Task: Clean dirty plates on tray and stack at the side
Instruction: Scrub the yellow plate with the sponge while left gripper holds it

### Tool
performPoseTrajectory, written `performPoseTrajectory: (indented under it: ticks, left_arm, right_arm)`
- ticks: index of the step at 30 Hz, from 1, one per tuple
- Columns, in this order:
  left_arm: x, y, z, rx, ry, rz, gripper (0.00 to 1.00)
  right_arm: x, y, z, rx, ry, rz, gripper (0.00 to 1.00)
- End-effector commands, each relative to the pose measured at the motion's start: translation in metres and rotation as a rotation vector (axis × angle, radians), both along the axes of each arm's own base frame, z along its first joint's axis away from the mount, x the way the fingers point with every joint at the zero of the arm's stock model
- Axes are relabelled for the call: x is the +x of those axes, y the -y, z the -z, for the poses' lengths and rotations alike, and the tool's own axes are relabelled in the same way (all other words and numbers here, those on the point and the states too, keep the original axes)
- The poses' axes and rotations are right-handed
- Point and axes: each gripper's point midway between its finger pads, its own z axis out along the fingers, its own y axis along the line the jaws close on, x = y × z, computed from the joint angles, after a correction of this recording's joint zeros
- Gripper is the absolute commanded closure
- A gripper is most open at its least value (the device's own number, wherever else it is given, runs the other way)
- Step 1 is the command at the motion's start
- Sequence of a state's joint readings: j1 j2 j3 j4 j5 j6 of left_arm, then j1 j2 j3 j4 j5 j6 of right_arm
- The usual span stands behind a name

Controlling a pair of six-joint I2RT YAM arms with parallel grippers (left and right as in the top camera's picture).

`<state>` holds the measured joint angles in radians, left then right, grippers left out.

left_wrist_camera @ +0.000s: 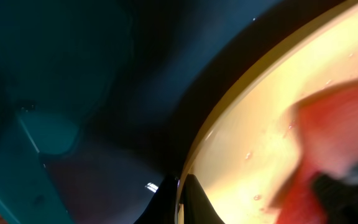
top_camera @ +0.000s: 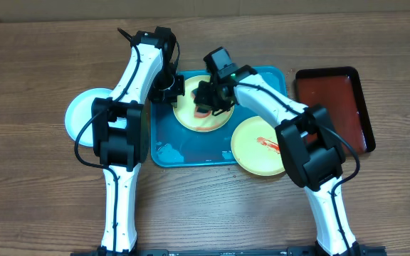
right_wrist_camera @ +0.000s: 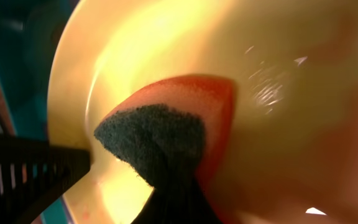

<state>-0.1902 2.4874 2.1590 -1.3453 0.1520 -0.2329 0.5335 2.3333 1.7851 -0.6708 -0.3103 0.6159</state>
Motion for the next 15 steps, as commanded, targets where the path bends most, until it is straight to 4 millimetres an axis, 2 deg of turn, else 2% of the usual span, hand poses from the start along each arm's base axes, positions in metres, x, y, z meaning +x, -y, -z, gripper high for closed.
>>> performPoseTrajectory:
  ticks: [1, 6, 12, 15]
  left_arm:
    - [0.002, -0.001, 0.009, 0.029, 0.003, 0.0, 0.96]
    - [0.003, -0.001, 0.009, 0.029, 0.006, 0.0, 0.96]
    - [0.003, -0.001, 0.009, 0.028, 0.008, 0.0, 0.96]
    - [0.005, -0.001, 0.009, 0.027, 0.015, -0.001, 0.96]
  right_arm:
    - [-0.026, -0.003, 0.035, -0.026, -0.116, -0.031, 0.96]
    - [-0.025, 0.023, 0.028, -0.11, -0.13, -0.078, 0.96]
    - [-0.01, 0.088, 0.015, -0.492, -0.053, -0.028, 0.96]
    - [0.003, 0.114, 0.009, -0.654, 0.025, -0.004, 0.96]
